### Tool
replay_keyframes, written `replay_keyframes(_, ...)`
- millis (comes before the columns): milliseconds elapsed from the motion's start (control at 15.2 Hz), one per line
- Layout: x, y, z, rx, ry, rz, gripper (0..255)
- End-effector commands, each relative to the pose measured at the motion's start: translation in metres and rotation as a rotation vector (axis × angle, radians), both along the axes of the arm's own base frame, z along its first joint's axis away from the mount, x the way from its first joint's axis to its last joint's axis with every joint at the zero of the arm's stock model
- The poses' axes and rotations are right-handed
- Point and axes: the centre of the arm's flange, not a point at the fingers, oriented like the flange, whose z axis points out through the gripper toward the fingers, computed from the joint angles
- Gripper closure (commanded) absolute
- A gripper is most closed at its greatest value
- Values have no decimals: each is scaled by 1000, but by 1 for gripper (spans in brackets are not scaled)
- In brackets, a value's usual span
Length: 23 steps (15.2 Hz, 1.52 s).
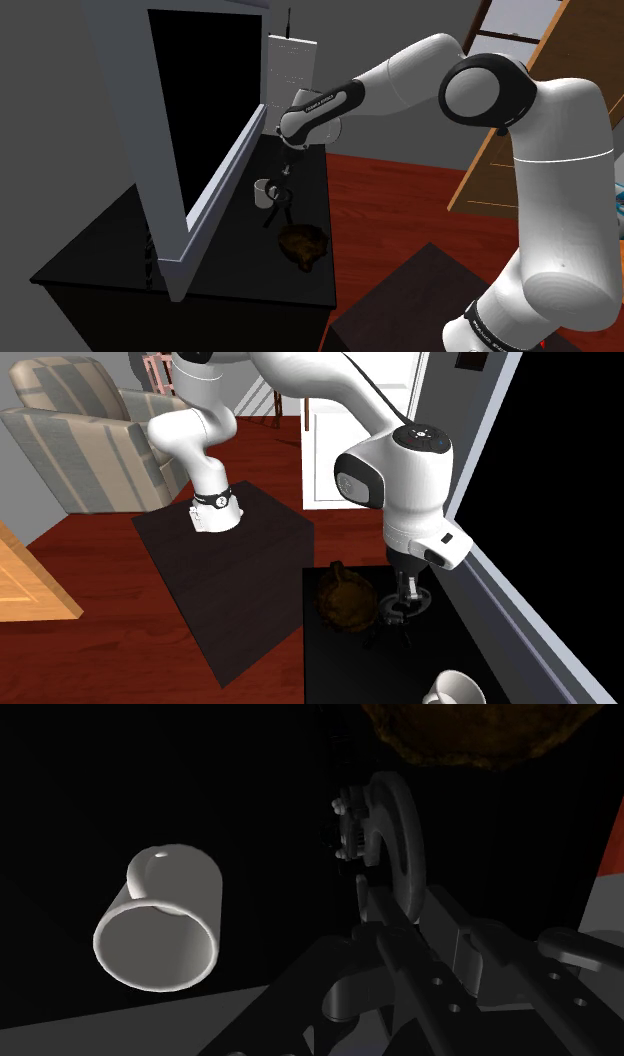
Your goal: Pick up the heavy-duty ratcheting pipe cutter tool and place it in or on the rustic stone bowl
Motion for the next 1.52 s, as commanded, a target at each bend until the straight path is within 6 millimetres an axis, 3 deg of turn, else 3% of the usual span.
replay_keyframes(0, 0, 0, 0, 0, 0, 0, 255)
replay_keyframes(132, 0, 0, 0, 0, 0, 0, 255)
replay_keyframes(1452, 0, 0, 105, 0, 0, 0, 255)
